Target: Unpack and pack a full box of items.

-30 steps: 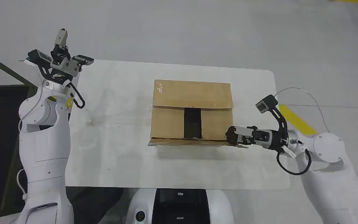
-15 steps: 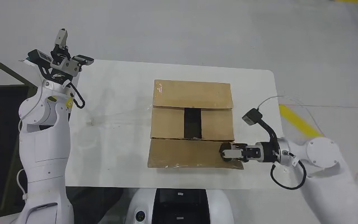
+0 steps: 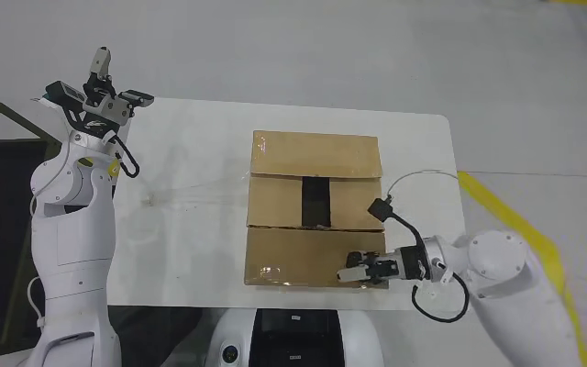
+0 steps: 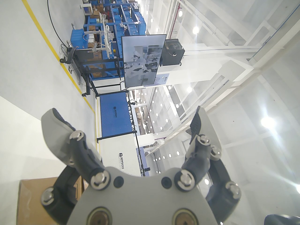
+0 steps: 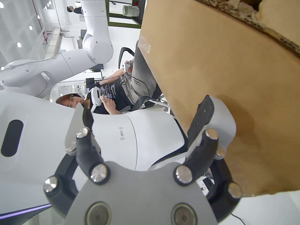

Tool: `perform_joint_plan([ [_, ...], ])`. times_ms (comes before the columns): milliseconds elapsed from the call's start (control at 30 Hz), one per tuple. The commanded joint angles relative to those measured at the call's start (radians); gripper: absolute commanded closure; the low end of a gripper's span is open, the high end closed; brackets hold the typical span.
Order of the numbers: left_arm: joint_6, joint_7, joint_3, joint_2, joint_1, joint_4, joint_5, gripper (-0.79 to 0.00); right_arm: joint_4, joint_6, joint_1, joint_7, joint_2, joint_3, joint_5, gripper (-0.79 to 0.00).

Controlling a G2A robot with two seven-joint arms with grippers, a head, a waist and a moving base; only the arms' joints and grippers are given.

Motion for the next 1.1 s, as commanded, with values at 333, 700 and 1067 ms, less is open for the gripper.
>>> perform_joint_plan([
  [333,0.0,0.0,0.0,0.0,0.0,0.0,0.0,-0.785,0.007,0.031,0.032,-0.038,0.003,-0.103,-0.157,-0.785],
  [700,0.0,0.0,0.0,0.0,0.0,0.0,0.0,-0.785,0.039,0.069,0.075,-0.114,-0.001,-0.189,-0.277,-0.785],
  [1067,0.0,0.0,0.0,0.0,0.0,0.0,0.0,-0.785,0.068,0.062,0.11,-0.108,-0.004,-0.222,-0.225,-0.785],
])
